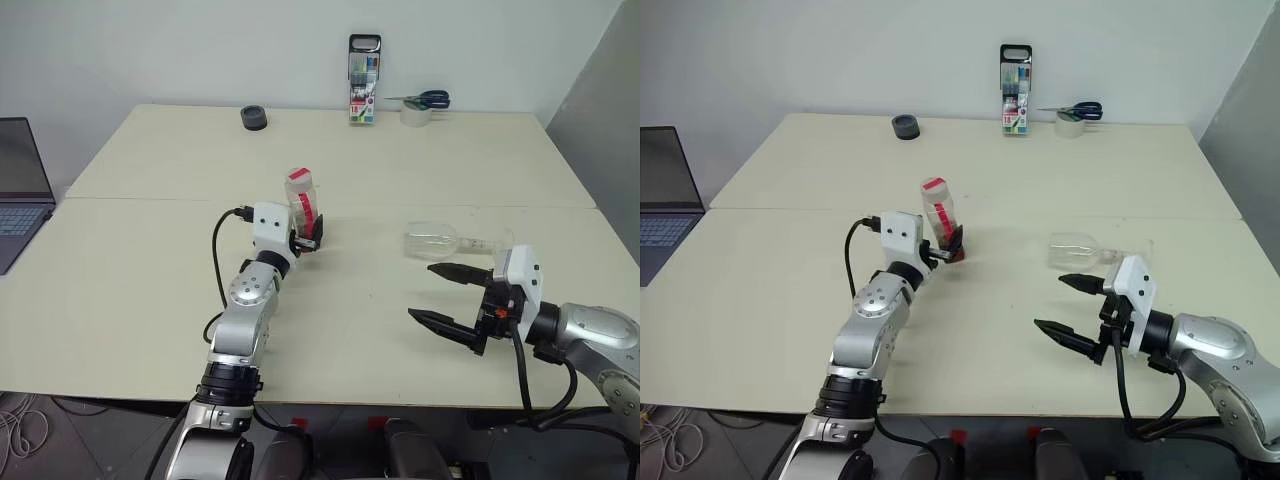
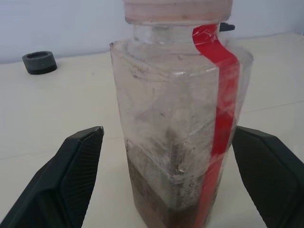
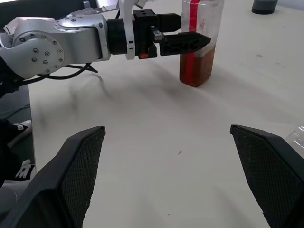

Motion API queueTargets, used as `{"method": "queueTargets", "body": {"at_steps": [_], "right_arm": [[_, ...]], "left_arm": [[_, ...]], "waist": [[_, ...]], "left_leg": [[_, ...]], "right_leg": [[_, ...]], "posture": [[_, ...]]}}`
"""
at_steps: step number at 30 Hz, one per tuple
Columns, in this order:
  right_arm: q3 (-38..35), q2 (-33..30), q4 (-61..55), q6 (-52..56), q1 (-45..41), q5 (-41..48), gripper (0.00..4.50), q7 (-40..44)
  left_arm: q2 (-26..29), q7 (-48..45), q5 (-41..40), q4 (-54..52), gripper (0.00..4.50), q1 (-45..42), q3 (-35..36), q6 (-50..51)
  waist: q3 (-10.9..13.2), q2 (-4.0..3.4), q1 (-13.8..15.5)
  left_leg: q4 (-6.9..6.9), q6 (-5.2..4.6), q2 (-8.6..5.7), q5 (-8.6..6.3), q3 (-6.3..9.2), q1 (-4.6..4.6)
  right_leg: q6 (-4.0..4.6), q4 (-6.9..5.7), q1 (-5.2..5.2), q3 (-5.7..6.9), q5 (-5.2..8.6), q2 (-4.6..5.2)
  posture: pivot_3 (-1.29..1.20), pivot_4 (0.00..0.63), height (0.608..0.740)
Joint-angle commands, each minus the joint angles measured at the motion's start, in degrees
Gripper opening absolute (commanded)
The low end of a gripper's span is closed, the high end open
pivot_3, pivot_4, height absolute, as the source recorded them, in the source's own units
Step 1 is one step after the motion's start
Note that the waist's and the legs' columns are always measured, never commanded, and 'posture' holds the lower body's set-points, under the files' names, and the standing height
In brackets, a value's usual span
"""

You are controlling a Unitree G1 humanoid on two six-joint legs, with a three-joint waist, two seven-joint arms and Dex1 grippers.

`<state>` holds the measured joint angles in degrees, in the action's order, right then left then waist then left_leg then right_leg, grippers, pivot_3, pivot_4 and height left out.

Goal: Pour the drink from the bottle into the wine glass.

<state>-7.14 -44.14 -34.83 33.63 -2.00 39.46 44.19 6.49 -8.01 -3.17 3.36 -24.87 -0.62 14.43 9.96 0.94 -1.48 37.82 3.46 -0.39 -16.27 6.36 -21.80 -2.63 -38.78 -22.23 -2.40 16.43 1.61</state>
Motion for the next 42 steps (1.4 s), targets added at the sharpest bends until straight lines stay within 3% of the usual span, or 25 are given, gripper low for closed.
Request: {"method": "queueTargets", "body": {"at_steps": [1,12,18,29,35,42], "right_arm": [[-1.1,-0.7,-1.0,0.0,-1.0,0.7,4.5,0.9],[-0.6,-0.1,-0.5,-0.4,-1.6,-0.2,4.5,0.9],[-0.5,0.1,-0.5,-0.6,-1.5,-0.6,4.5,0.8],[0.2,0.7,-1.1,0.1,-2.0,-0.4,4.5,0.2],[0.3,0.7,-1.3,0.5,-2.1,0.0,4.5,0.1],[0.6,0.7,-1.1,0.4,-2.1,-0.3,4.5,0.2]], "left_arm": [[-0.3,0.7,0.6,-0.1,4.46,-2.1,0.2,-1.9],[0.4,0.1,0.8,1.8,4.46,-4.2,-0.2,-3.2],[0.3,-0.5,0.6,1.2,3.18,-3.8,-0.2,-2.5],[2.2,-2.8,-0.6,0.4,3.04,-3.8,1.0,-1.9],[4.7,-4.9,-1.4,0.1,1.96,-3.8,1.3,-0.1],[5.5,-5.5,-1.2,0.3,1.95,-3.7,0.7,0.9]], "waist": [[0.0,0.0,0.0],[0.0,0.02,0.0],[0.0,0.02,0.0],[0.0,0.02,0.0],[0.0,0.02,-0.1],[0.0,0.02,-0.1]], "left_leg": [[0.0,0.0,0.0,0.0,0.0,0.0],[0.0,0.0,0.0,0.0,0.0,0.0],[0.01,0.01,0.0,0.0,0.0,0.0],[0.01,0.01,0.0,0.01,-0.01,0.01],[0.01,0.01,0.01,0.01,-0.01,0.03],[0.01,0.01,0.02,0.0,-0.01,0.03]], "right_leg": [[0.0,0.0,0.0,0.0,0.0,0.0],[0.0,0.0,0.0,0.0,0.0,0.0],[0.0,0.0,0.0,0.0,0.0,0.0],[0.0,-0.01,0.0,0.0,0.0,0.0],[0.0,-0.04,0.0,-0.01,0.0,-0.01],[0.0,-0.04,0.0,-0.01,0.0,-0.01]], "posture": [[0.0,0.15,0.74],[0.0,0.15,0.74],[0.0,0.15,0.74],[0.0,0.15,0.74],[0.0,0.15,0.74],[0.0,0.15,0.74]]}}
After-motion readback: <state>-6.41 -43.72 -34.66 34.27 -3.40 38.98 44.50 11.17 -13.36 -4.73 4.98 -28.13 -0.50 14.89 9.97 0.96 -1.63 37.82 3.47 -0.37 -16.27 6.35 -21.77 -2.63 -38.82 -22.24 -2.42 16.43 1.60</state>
